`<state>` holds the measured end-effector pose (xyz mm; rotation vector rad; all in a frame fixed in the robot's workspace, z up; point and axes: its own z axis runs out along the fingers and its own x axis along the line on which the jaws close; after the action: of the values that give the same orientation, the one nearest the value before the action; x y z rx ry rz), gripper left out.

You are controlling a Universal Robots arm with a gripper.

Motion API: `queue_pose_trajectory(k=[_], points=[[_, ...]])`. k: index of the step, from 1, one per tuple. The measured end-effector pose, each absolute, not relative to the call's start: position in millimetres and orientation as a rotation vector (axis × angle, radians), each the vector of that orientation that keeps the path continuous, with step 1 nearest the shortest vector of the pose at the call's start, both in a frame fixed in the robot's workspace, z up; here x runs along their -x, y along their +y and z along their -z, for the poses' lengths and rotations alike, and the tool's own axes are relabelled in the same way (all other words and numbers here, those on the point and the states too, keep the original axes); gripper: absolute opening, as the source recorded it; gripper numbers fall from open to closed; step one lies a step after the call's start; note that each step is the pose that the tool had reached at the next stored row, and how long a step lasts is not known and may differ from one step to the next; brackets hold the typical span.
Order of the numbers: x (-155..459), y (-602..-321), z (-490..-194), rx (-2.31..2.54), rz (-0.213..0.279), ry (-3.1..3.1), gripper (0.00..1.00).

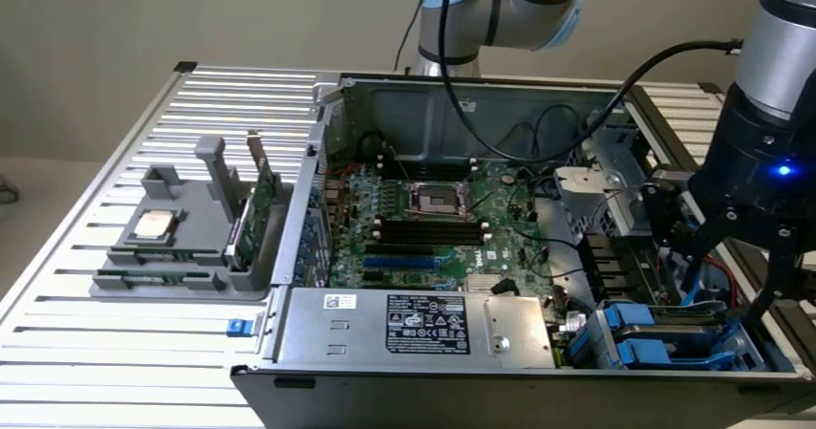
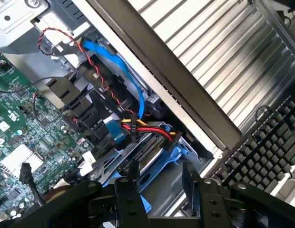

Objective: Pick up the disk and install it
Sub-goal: 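Insert the first disk wire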

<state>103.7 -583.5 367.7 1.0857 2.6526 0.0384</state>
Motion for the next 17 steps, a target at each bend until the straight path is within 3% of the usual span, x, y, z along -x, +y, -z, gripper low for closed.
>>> queue_pose_trajectory(k=[7, 17], points=[[-107.9, -585.1, -369.6, -1.146, -0.036, 2.631, 0.49], [-108.0, -585.0, -366.4, -1.309, -0.134, 2.588, 0.49]])
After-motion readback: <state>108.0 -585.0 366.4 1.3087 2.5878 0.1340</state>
